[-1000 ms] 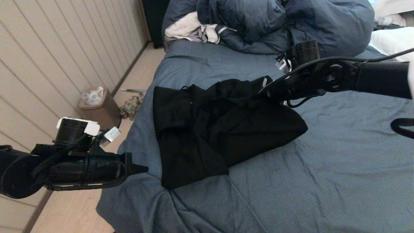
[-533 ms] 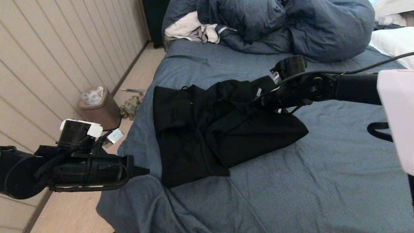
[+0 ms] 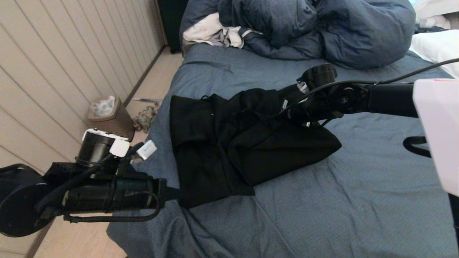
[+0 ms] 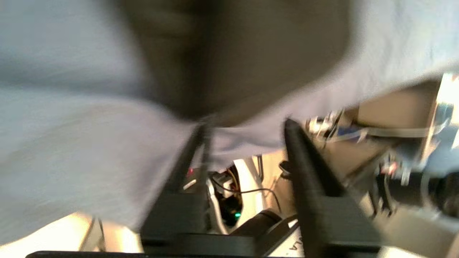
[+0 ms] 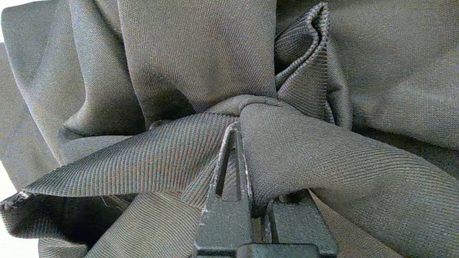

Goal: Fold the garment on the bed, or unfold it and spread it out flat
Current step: Fold the black sweatshirt

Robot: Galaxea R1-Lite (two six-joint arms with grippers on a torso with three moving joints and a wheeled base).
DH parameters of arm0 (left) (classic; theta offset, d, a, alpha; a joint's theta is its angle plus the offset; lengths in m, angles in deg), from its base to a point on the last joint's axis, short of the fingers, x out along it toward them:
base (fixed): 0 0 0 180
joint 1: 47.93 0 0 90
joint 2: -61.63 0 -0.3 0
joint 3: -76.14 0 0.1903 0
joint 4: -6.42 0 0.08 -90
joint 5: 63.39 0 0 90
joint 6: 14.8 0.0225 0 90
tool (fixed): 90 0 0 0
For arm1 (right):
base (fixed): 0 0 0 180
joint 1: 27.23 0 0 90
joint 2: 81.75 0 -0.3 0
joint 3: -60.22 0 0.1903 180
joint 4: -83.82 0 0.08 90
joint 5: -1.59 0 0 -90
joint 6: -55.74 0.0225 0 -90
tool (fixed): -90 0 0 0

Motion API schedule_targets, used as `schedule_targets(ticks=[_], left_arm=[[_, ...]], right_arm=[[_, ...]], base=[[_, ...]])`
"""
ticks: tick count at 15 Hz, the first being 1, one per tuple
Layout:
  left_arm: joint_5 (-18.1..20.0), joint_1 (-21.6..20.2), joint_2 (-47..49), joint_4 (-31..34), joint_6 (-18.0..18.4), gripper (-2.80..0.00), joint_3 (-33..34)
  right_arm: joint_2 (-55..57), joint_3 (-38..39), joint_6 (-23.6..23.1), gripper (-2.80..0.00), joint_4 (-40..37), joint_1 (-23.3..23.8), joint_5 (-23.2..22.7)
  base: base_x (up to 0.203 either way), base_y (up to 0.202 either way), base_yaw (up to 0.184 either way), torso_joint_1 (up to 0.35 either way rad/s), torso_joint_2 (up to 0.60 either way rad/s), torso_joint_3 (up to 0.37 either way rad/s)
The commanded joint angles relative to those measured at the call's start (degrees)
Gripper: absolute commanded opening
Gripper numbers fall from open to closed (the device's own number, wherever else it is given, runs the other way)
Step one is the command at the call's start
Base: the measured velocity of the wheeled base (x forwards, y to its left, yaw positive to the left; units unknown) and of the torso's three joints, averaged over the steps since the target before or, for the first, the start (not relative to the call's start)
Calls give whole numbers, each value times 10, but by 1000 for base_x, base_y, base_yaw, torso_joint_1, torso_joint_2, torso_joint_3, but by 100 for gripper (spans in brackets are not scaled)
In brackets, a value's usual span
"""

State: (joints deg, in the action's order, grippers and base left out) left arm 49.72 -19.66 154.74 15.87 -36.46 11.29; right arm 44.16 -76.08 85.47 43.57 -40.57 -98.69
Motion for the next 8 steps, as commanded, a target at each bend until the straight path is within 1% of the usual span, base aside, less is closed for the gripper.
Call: schedule_targets(ticks=[1, 2, 3, 4, 5, 6, 7, 8], left_arm=[[-25, 69, -10, -1, 8, 0, -13], [-51, 109, -2, -1, 19, 0, -24], [-83, 141, 20, -1, 27, 0, -40], [-112, 162, 45, -1, 35, 0, -52], [-142, 181, 70, -2, 52, 0, -64], [-173, 199, 90, -3, 86, 0, -75], [-181, 204, 100, -8, 104, 0, -82], [-188, 205, 112, -20, 108, 0, -86]], right_arm=[[-3, 0, 1, -280, -2, 2, -1], [-4, 0, 1, -280, -1, 2, -1], [-5, 0, 1, -280, -1, 2, -1], [-5, 0, 1, -280, -1, 2, -1], [-5, 0, 1, -280, 0, 2, -1], [-5, 0, 1, -280, -1, 2, -1], [-5, 0, 1, -280, -1, 2, -1], [-5, 0, 1, -280, -1, 3, -1]], base=[[0, 0, 0, 0, 0, 0], [0, 0, 0, 0, 0, 0], [0, 0, 0, 0, 0, 0], [0, 0, 0, 0, 0, 0], [0, 0, 0, 0, 0, 0], [0, 0, 0, 0, 0, 0], [0, 0, 0, 0, 0, 0], [0, 0, 0, 0, 0, 0]])
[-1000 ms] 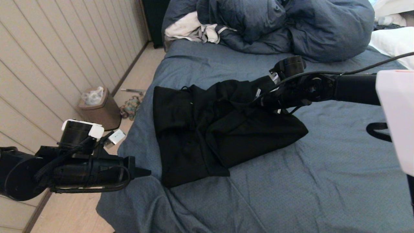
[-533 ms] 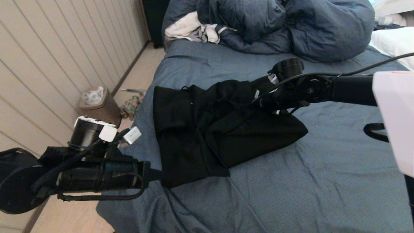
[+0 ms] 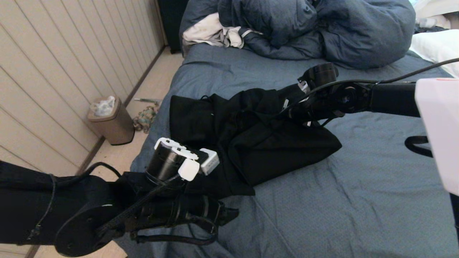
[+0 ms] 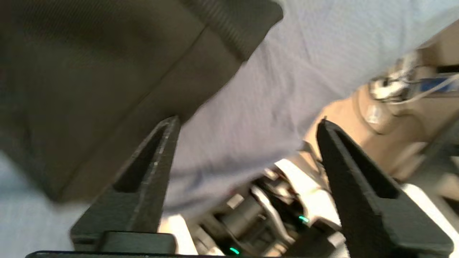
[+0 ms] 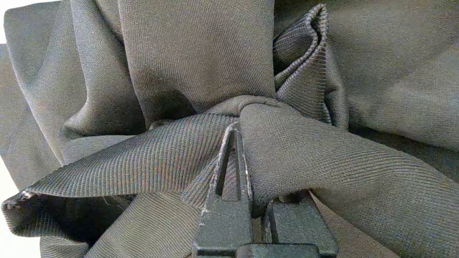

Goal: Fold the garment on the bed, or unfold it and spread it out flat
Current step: Fold the black sweatshirt

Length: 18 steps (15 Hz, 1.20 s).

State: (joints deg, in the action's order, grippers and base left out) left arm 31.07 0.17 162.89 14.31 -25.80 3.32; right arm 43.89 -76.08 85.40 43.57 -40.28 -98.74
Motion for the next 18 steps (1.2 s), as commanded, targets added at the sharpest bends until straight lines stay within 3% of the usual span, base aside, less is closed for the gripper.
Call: schedule_targets(ticks=[1, 3, 5, 6, 10, 14, 18], left_arm=[[-16, 7, 43, -27, 2, 0, -10], [-77, 7, 70, -64, 9, 0, -24], [-161, 7, 90, -99, 35, 0, -37], [-184, 7, 95, -130, 47, 0, -37], [-232, 7, 110, -183, 94, 0, -26], [-239, 4, 102, -194, 97, 0, -22], [-246, 4, 111, -230, 130, 0, -33]], right_arm=[[-3, 0, 1, -280, -1, 0, 0], [-4, 0, 2, -280, -1, 0, -1], [-4, 0, 2, -280, -1, 0, -1], [-4, 0, 2, -280, -1, 0, -1], [-3, 0, 2, -280, 0, 0, -1], [-2, 0, 2, -280, -1, 0, -1], [-2, 0, 2, -280, -1, -1, -1]], base=[[0, 0, 0, 0, 0, 0], [0, 0, 0, 0, 0, 0], [0, 0, 0, 0, 0, 0], [0, 0, 0, 0, 0, 0], [0, 0, 0, 0, 0, 0], [0, 0, 0, 0, 0, 0], [0, 0, 0, 0, 0, 0]])
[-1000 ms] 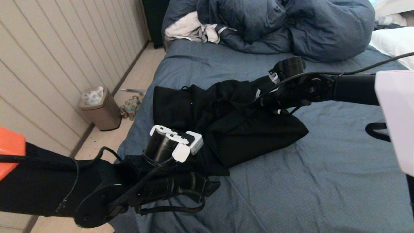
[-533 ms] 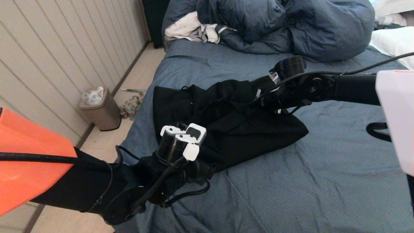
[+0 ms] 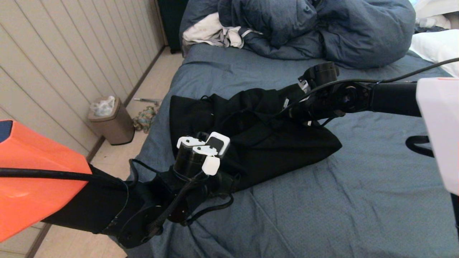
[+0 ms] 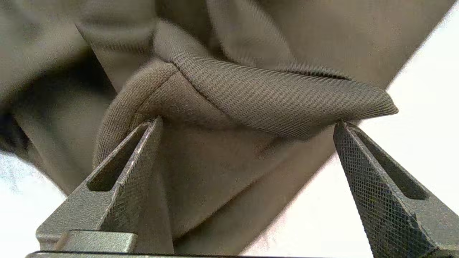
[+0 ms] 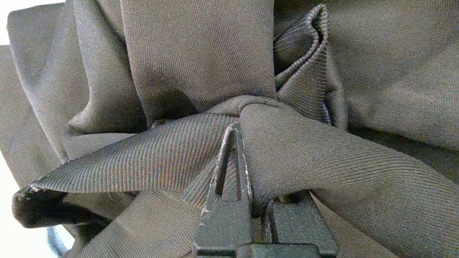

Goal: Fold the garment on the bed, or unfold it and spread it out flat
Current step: Fold the black sweatshirt

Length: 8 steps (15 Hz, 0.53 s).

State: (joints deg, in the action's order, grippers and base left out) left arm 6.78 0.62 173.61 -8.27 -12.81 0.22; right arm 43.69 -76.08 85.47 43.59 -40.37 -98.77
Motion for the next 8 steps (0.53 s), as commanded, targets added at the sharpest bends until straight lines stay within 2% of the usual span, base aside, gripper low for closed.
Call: schedule_targets(ticks=[1, 2, 8], left_arm=[[-17, 0, 7, -11, 5, 0, -2], [-26, 1, 7, -16, 6, -280, -3], [-31, -2, 4, -25, 6, -280, -15]], right_arm=[[0, 0, 1, -280, -1, 0, -1], [-1, 0, 1, -280, -1, 0, -1], [-5, 0, 2, -280, -1, 1, -1]], base=[[0, 0, 0, 0, 0, 0], [0, 0, 0, 0, 0, 0], [0, 0, 0, 0, 0, 0]])
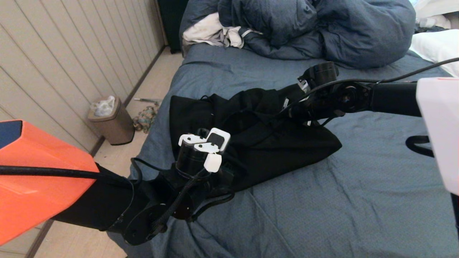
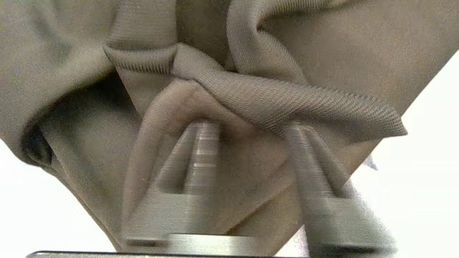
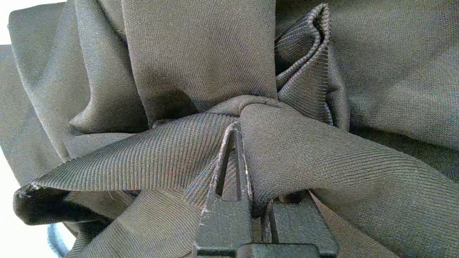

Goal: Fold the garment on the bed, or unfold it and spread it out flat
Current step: Fold the black sweatshirt

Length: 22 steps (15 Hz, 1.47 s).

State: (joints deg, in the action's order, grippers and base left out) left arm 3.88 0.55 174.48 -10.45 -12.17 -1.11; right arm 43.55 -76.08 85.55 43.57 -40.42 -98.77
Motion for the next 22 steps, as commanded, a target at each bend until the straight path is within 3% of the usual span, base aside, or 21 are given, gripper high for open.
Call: schedule_targets(ticks=[1, 3, 6, 10, 17, 22], left_arm=[[-4, -8, -13, -8, 1, -280, -3], [-29, -34, -43, -10, 2, -280, -23], [-33, -53, -82, -6, 2, -280, -25], [-36, -54, -151, -12, -1, -280, 33], [-33, -53, -277, -15, -12, -280, 186], [-27, -52, -301, -15, -77, -280, 270]], right_arm=[[-7, 0, 2, -280, -1, 3, -1], [-19, 1, 3, -280, -1, 3, -1], [-46, 9, 3, -280, -3, 4, -2], [-110, 58, 4, -280, -8, 4, -2], [-306, 298, -28, -280, -7, 29, -4], [-399, 444, -49, -280, -2, 54, -5]], base=[[0, 0, 0, 0, 0, 0], [0, 0, 0, 0, 0, 0], [0, 0, 0, 0, 0, 0], [0, 0, 0, 0, 0, 0], [0, 0, 0, 0, 0, 0], [0, 0, 0, 0, 0, 0]])
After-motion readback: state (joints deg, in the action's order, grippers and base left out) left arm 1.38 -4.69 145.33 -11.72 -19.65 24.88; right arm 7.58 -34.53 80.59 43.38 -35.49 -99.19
